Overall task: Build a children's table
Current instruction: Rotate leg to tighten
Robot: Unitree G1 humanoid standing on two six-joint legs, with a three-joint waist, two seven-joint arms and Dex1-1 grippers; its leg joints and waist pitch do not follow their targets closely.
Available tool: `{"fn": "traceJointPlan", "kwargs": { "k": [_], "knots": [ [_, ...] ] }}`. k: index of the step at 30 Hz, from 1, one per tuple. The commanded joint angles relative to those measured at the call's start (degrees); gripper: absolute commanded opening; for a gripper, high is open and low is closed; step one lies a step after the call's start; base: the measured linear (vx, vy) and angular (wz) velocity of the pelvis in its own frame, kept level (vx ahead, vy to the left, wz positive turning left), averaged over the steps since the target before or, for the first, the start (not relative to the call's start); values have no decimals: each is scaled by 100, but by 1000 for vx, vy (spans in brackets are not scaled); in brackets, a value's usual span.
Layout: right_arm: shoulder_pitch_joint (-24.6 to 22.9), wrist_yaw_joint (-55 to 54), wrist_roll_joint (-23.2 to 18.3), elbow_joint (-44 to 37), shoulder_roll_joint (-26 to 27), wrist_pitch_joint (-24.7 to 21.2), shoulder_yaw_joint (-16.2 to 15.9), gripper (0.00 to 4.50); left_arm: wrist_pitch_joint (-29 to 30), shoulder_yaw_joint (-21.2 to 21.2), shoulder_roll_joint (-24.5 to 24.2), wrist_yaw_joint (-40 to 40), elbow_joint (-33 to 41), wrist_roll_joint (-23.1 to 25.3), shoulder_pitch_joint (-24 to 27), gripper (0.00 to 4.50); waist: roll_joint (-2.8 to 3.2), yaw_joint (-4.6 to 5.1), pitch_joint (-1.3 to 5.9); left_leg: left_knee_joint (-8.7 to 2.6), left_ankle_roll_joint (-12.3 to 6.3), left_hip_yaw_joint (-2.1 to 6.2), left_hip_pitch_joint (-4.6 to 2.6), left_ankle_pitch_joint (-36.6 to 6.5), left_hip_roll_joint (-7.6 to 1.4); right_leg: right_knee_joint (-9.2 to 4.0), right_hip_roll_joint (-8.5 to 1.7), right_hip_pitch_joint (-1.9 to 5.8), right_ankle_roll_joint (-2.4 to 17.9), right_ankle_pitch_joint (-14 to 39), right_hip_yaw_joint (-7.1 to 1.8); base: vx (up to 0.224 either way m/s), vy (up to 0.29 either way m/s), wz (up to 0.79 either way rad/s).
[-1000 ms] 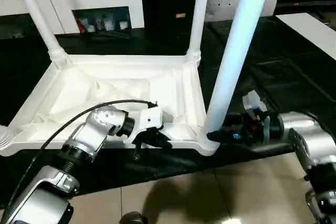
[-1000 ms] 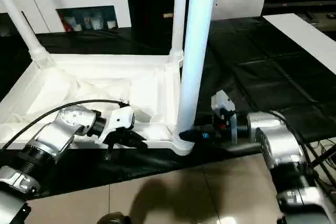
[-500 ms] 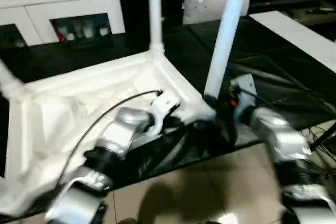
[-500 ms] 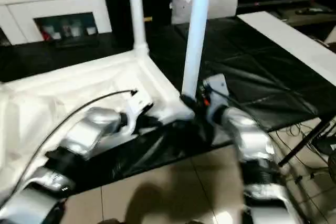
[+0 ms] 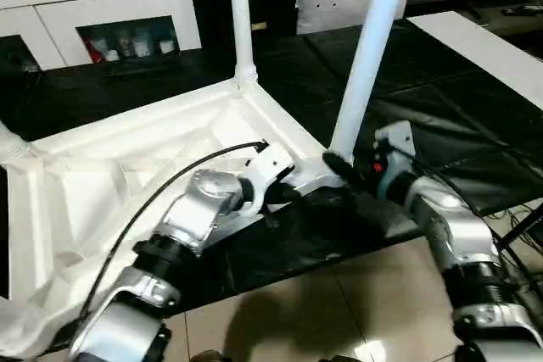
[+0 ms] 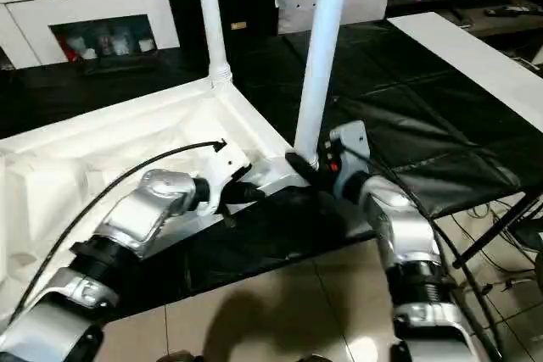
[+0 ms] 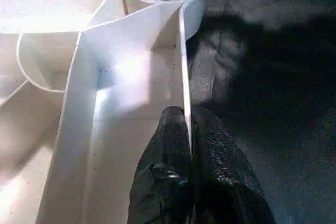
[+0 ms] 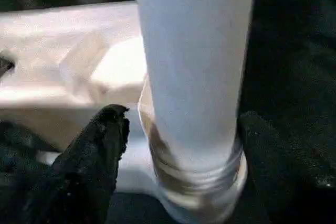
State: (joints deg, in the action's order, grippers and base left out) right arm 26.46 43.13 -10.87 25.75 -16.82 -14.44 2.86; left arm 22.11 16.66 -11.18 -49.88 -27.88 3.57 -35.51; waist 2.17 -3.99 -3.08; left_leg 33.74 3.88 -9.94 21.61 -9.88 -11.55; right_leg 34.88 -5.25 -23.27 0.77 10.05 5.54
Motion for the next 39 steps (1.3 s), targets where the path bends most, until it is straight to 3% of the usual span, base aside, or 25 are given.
{"fn": "traceJointPlan", "kwargs": {
  "k": [1, 6, 14, 16, 19, 39],
  "knots": [
    [-38, 452, -34, -23, -192, 71, -50, 393, -352, 72, -138, -360, 138, -64, -59, 0, -90, -38, 396, -335, -473, 24, -25, -1001, -113, -481, -303, 342, 1107, 1299, -262, 0, 0, 0],
    [-132, 1904, -197, -268, -958, 155, -378, 438, -980, 356, -609, -1283, 61, -103, -37, 0, -84, -167, 414, -306, -611, 17, -23, -820, -146, -406, -302, 336, 1277, 886, -262, 0, 0, 0],
    [26, 3130, -36, -46, -1467, 747, -806, 447, -1637, 755, -1084, -2437, 36, -92, -35, 0, -75, -308, 407, -316, -512, 11, -57, -1014, -183, -409, -331, 300, 1291, 1169, -275, 0, 0, 0],
    [93, 3480, -127, -20, -1530, 598, -869, 431, -1815, 836, -1180, -2681, 8, -100, -43, 0, -115, -319, 403, -320, -508, 9, -47, -1084, -182, -418, -326, 315, 1277, 1252, -276, 0, 0, 0],
    [130, 3760, -229, -32, -1584, 480, -963, 402, -1928, 866, -1228, -2903, 24, -145, -45, 0, -95, -368, 403, -318, -496, 9, -63, -1083, -197, -412, -337, 294, 1251, 1334, -284, 0, 0, 0],
    [10, 4409, -637, -274, -1468, -82, -1130, 254, -2137, 893, -1223, -3142, -58, -188, -45, 0, -109, -407, 432, -302, -465, 15, -46, -904, -191, -380, -334, 309, 1267, 1177, -278, 0, 0, 0]
  ]
}}
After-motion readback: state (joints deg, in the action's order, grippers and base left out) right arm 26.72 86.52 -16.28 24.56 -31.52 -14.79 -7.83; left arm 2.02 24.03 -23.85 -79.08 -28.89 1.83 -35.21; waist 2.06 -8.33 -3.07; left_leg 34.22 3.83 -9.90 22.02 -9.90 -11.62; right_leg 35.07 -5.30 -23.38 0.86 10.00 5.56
